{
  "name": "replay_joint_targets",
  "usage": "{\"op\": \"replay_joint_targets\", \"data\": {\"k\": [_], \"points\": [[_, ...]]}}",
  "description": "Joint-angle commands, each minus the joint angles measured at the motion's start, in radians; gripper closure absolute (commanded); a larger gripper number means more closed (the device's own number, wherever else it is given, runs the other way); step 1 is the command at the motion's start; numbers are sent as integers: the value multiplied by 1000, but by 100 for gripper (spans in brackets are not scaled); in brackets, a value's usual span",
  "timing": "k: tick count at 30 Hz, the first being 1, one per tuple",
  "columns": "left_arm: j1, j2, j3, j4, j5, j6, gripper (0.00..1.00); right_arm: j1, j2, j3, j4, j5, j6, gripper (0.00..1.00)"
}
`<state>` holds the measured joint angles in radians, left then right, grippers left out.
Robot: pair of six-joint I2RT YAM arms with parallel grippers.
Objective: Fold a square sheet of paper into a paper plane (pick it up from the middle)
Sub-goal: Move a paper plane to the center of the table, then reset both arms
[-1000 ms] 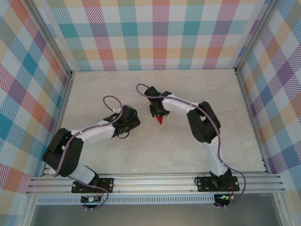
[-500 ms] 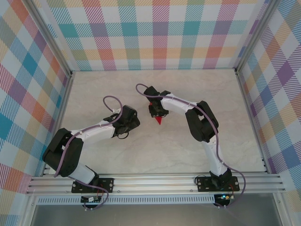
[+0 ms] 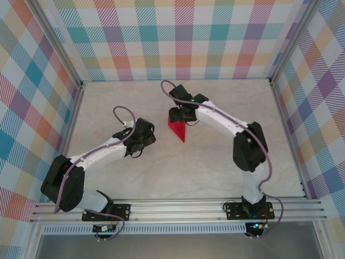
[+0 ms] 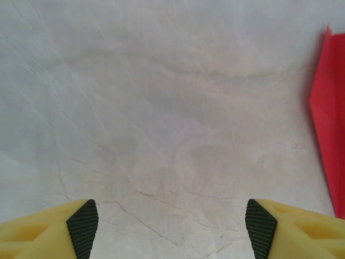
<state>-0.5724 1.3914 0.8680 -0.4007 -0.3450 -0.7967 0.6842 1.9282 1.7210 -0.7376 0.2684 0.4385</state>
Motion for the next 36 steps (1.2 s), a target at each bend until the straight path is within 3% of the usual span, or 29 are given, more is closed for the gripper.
{"op": "replay_joint_targets", "data": {"k": [1,4,6,8,14,21,24,27,30,36], "points": [[29,-75,49,-93,-110,84,21,-32,-144,-79,25,38,9,22],[70,-118,64,-104,-129,183,15,-77,-261,-199,115,91,-32,14],[113,-137,65,-96,-118,257,11,-109,-340,-284,179,136,-84,1],[158,-158,55,-86,-120,291,0,-141,-402,-357,231,174,-139,0],[308,-235,-38,25,-52,375,0,-253,-533,-584,386,313,-185,0],[413,-293,-189,218,-145,485,0,-385,-635,-884,605,363,-169,0],[437,-281,-227,261,-154,503,0,-453,-655,-970,647,365,-161,0],[474,-232,-264,325,-118,515,0,-478,-679,-1127,847,374,-262,0],[495,-175,-303,398,-86,541,0,-497,-674,-1173,908,365,-269,0],[515,-145,-441,724,16,653,0,-510,-637,-1259,1163,207,-350,0]]}}
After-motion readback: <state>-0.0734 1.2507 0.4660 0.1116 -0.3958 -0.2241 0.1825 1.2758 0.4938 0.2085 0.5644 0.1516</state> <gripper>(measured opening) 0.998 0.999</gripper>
